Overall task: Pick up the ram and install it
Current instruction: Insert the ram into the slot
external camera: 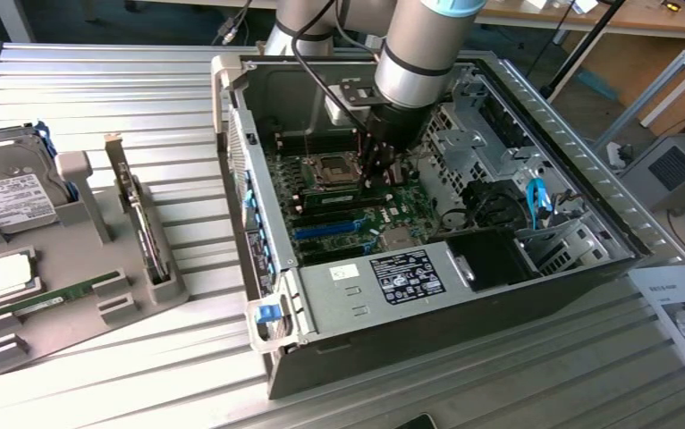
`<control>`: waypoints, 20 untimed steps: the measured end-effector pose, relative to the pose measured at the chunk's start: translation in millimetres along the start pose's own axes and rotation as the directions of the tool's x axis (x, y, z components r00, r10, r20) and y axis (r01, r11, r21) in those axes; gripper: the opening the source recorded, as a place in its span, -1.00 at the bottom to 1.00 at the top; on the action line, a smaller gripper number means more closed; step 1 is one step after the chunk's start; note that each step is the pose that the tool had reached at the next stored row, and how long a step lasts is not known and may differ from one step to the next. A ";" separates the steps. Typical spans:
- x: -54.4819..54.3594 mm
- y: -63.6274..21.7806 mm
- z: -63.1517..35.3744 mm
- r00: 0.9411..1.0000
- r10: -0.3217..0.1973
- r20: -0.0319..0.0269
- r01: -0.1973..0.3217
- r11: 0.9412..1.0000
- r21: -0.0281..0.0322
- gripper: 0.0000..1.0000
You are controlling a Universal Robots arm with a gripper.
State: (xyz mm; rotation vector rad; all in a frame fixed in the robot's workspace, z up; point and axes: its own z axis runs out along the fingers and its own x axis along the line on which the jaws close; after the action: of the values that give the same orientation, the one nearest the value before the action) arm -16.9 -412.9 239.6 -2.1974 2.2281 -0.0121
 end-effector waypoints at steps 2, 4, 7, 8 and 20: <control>0.0 0.0 0.1 1.000 0.000 0.000 0.000 1.000 0.000 -0.76; 0.0 0.0 0.3 1.000 0.000 0.000 0.000 1.000 0.000 -0.76; 0.0 0.0 0.8 1.000 0.000 0.000 0.000 1.000 0.000 -0.76; 0.0 0.0 0.8 1.000 0.000 0.000 0.000 1.000 0.000 -0.76; 0.0 -1.9 0.8 1.000 0.000 0.000 0.000 1.000 0.000 -0.76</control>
State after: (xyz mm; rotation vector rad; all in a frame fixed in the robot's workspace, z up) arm -15.0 -412.9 238.8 -2.1972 2.2282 -0.0120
